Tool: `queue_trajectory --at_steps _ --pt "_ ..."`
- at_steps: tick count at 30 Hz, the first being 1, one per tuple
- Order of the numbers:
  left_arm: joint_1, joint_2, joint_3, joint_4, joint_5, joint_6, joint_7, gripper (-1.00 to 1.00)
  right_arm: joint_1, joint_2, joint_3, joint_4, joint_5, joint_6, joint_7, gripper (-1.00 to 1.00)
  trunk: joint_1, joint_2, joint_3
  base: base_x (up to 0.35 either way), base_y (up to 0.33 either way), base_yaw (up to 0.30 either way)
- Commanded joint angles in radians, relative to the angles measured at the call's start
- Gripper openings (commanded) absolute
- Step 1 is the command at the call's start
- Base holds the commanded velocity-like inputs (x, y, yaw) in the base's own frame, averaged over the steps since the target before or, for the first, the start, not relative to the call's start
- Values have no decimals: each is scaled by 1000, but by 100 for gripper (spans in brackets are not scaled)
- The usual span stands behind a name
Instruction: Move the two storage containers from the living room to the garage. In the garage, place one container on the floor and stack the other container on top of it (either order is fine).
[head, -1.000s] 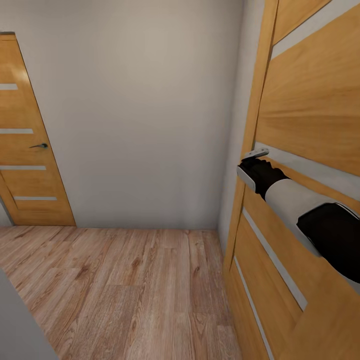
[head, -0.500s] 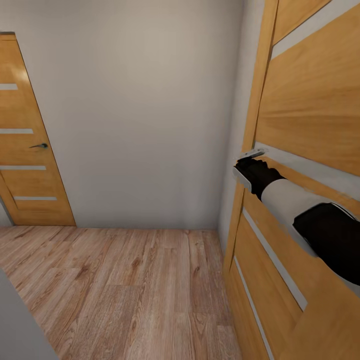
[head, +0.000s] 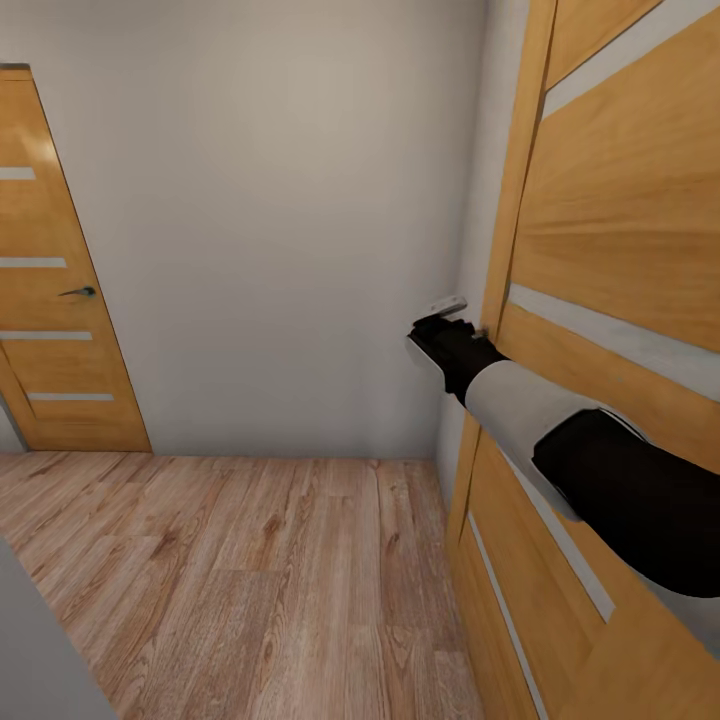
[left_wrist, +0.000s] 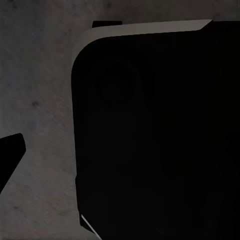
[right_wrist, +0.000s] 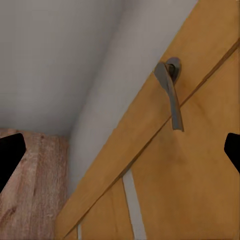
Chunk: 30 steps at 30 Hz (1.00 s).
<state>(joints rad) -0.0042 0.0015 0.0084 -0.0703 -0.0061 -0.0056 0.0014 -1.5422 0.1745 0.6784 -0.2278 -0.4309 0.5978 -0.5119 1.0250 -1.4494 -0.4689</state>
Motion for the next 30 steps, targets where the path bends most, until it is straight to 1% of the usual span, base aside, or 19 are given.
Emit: queue_trajectory --at_steps 1,3,4,5,8,9,11,12,13,15,16,18,21,24,30 --pt "0 0 1 0 -1 -1 0 100 -1 0 8 -3 -12 3 -7 100 0 -1 -1 0 0 0" --pt "0 0 1 0 0 -1 0 100 -1 0 6 -6 -15 0 -6 100 0 -1 -1 0 0 0" --pt "0 0 2 0 0 -1 0 100 -1 0 4 -8 -25 -1 -4 100 0 -1 -1 0 0 0" --pt "0 0 2 0 0 -1 0 100 0 0 2 -10 -44 -3 -1 100 0 -1 -1 0 0 0" --pt "0 1 2 0 0 -1 0 100 8 0 -1 -13 -153 -9 15 100 0 -1 -1 0 0 0" --pt "0 1 2 0 0 -1 0 100 10 0 -1 -15 -182 -12 25 100 0 -1 -1 0 0 0" --pt "0 1 2 0 0 -1 0 100 19 0 -2 -19 -215 -24 52 100 0 -1 -1 0 0 0" --pt "0 1 2 0 0 -1 0 100 25 0 -2 -20 -220 -29 59 100 0 -1 -1 0 0 0" --pt "0 1 2 0 0 -1 0 100 50 0 -2 -24 -229 -42 81 100 0 -1 -1 0 0 0" --pt "0 1 2 0 0 -1 0 100 96 0 -2 -36 -234 -53 110 100 0 -1 -1 0 0 0" --pt "0 1 2 0 0 -1 0 100 108 0 -2 -41 -234 -55 118 100 0 -1 -1 0 0 0" --pt "0 1 2 0 0 -1 0 100 158 0 -3 -78 -236 -65 155 100 0 -1 -1 0 0 0" --pt "0 1 2 0 0 -1 0 100 197 0 -3 -123 -236 -72 219 100 0 -1 -1 0 0 0" --pt "0 2 2 0 0 -1 0 100 218 0 -3 -137 -236 -75 278 100 0 -1 -1 0 0 0" --pt "0 1 2 0 0 -1 0 100 227 0 -3 -142 -235 -75 302 100 0 -1 -1 0 0 0"
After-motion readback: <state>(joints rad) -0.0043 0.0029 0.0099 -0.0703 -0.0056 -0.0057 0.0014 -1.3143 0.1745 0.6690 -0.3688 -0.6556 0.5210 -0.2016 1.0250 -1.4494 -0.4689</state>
